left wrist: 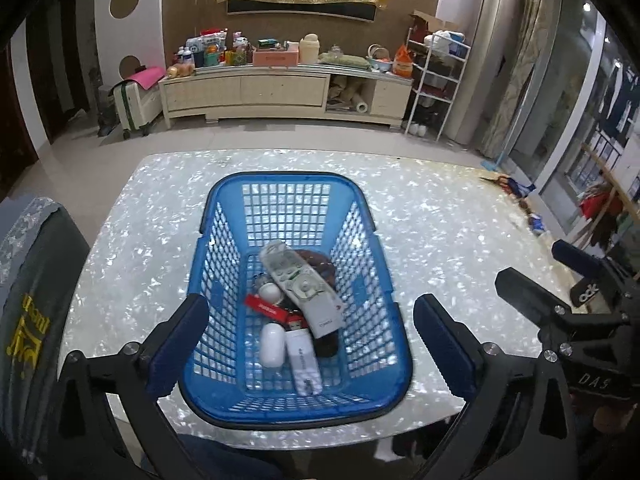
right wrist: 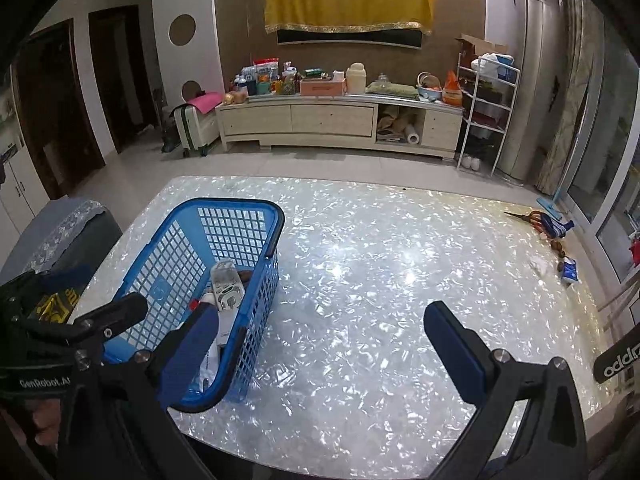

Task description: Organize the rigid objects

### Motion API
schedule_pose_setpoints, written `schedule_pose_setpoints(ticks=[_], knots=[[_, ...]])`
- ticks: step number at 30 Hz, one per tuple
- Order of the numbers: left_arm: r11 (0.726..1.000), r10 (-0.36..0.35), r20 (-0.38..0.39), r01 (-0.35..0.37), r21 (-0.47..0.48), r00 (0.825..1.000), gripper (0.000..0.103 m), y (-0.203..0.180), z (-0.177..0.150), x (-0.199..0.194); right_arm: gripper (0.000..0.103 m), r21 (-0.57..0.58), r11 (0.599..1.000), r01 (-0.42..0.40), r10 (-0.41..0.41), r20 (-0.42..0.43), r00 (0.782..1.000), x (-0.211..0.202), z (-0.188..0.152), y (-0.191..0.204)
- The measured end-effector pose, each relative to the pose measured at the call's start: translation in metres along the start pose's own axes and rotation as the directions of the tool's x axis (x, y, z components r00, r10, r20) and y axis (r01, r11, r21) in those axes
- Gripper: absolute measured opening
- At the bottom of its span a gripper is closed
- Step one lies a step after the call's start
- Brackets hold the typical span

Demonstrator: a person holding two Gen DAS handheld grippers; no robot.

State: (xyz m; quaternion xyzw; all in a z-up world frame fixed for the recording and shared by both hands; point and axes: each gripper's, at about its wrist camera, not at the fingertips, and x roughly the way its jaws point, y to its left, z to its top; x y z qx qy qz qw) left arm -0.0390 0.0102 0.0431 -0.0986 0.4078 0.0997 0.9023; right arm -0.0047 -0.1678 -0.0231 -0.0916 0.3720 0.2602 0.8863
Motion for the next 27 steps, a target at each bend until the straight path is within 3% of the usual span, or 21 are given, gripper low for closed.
schedule_pose_setpoints(ticks=[27], knots=[[0.998, -0.004, 0.073, -0.001, 0.068, 0.997, 0.103, -0.028, -0.008, -0.043, 0.103, 0.057, 0.998, 0.006, -0.009, 0.056, 0.998, -0.038, -0.018, -0.016]])
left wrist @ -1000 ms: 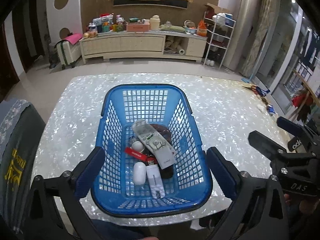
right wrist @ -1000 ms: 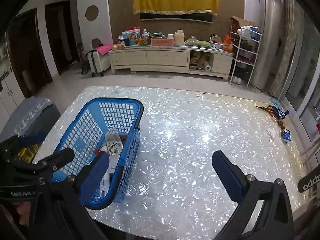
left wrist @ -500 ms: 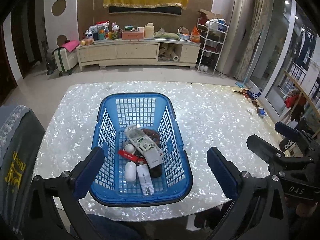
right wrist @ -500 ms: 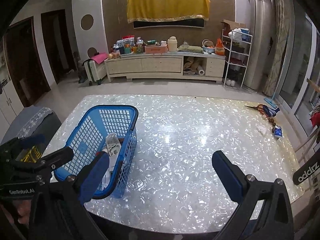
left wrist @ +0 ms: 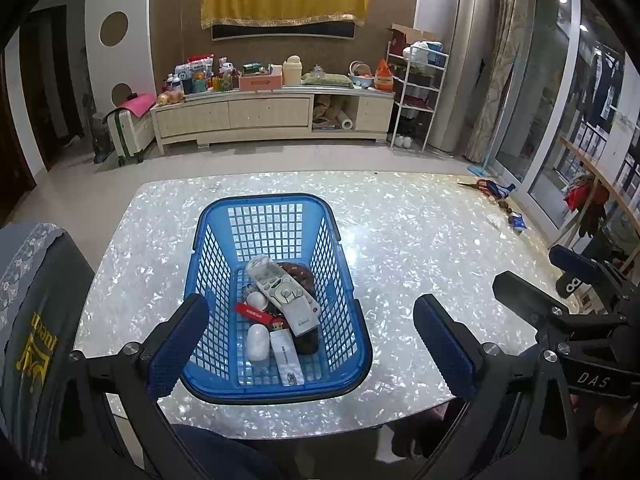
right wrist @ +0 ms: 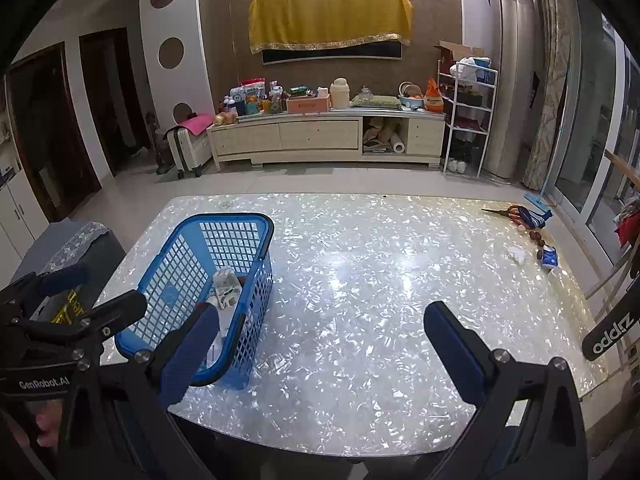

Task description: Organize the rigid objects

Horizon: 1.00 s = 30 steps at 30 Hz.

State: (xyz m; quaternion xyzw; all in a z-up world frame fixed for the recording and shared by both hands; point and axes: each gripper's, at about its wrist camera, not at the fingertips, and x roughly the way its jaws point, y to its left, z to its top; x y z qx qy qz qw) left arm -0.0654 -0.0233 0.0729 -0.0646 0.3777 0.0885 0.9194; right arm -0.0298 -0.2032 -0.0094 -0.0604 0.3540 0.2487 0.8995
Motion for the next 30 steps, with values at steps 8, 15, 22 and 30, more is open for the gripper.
schedule_pose_setpoints(ticks=[8, 15, 22, 30], knots=[[1.0, 0.004, 0.005, -0.004, 0.009, 1.0, 0.103, -0.0015, 0.0003, -0.0061, 0.103, 0.022, 1.0, -0.018, 0.018, -0.009, 1.0, 0.0007, -0.0014, -0.0021], [1.0, 0.008, 0.005, -0.008, 0.014, 1.0, 0.103, -0.001, 0.001, -0.007, 0.103, 0.015, 1.0, -0.023, 0.023, -0.011, 1.0, 0.0008, -0.0018, -0.0027], [0.999, 0.017, 0.011, -0.017, 0.029, 1.0, 0.103, -0.0008, 0.0012, -0.0084, 0.103, 0.015, 1.0, -0.024, 0.024, -0.01, 1.0, 0.0006, -0.0025, -0.0024], [0.999, 0.019, 0.014, -0.019, 0.031, 1.0, 0.103, -0.0005, 0.0006, -0.0079, 0.103, 0.014, 0.999, -0.033, 0.033, -0.012, 0.999, 0.0011, -0.0019, -0.0031]])
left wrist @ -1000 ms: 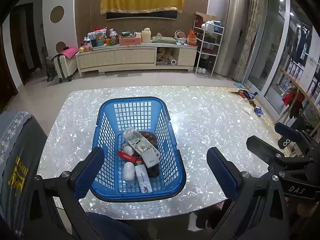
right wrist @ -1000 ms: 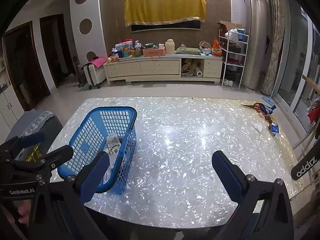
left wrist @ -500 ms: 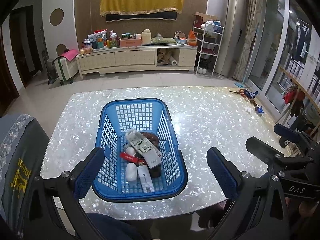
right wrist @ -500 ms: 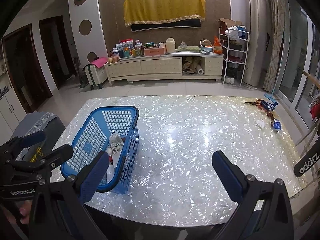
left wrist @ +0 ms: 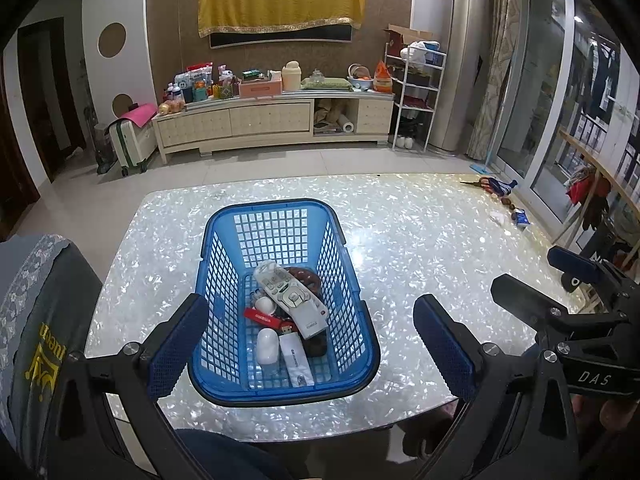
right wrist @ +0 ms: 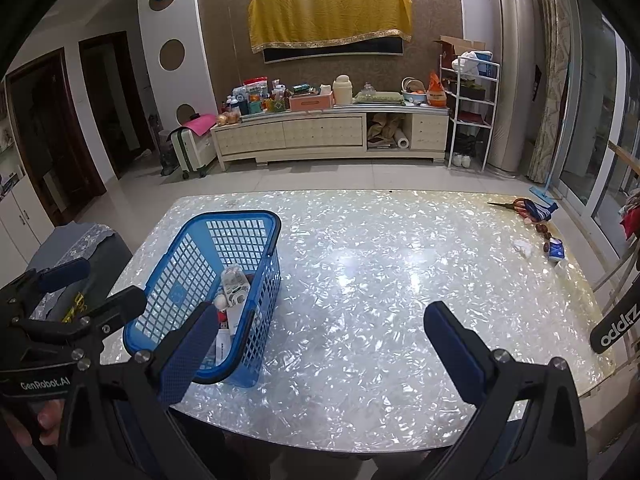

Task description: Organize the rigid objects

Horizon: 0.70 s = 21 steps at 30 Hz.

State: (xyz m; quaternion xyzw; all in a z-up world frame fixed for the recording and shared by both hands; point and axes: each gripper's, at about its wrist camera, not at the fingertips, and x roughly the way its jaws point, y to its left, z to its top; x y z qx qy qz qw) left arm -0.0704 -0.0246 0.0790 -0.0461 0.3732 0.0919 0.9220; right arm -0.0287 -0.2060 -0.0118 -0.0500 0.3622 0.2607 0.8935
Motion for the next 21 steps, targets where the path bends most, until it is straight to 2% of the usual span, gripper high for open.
schedule_pose_setpoints(ticks=[21], knots=[[1.0, 0.001, 0.004, -0.001, 0.0, 1.0, 0.103, 0.0018, -0.0011, -0.0005, 0.103, -0.003, 1.0, 0.0, 0.0, -0.006, 1.0, 0.0011, -0.0011, 0.001]])
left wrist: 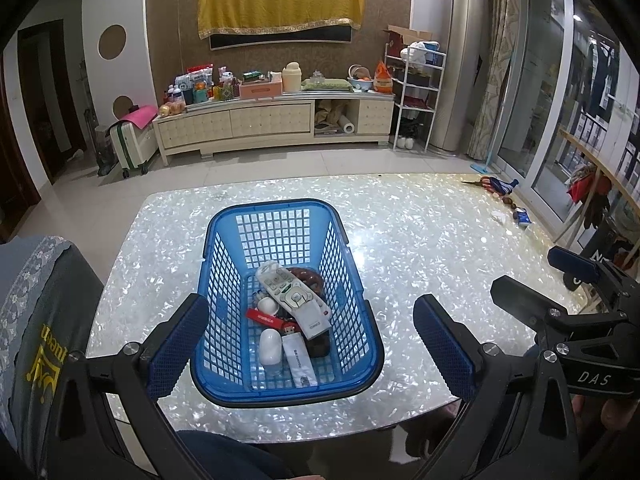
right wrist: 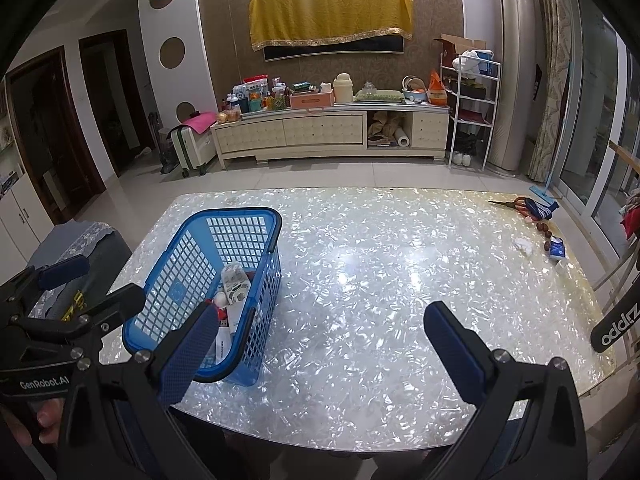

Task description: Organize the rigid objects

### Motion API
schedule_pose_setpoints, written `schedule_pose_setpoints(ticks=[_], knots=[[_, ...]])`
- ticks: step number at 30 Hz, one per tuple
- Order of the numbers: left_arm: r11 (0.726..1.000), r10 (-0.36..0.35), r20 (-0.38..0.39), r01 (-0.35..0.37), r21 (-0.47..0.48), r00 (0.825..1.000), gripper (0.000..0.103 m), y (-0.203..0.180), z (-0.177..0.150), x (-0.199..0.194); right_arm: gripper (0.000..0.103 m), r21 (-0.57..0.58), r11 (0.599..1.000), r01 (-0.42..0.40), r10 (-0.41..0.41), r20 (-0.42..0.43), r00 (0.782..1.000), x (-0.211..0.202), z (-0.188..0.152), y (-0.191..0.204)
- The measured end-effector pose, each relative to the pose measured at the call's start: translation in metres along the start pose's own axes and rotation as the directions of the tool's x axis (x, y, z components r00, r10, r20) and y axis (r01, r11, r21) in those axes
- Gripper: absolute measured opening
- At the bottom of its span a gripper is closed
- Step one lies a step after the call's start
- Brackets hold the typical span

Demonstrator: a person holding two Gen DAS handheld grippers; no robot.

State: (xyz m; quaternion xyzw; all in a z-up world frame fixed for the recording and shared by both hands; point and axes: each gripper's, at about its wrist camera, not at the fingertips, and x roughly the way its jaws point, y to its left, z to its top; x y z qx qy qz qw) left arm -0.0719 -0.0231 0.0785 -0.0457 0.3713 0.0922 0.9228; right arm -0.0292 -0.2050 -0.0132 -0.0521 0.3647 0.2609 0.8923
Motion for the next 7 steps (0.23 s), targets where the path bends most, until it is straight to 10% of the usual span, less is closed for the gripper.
schedule_pose_setpoints(ticks=[7], knots=[[1.0, -0.002, 0.002, 0.002, 0.0, 1.0, 0.103, 0.0002, -0.0002, -0.0004, 0.103, 0.002, 1.0, -0.001, 0.001, -0.002, 1.0, -0.0002, -0.0003, -0.0008]])
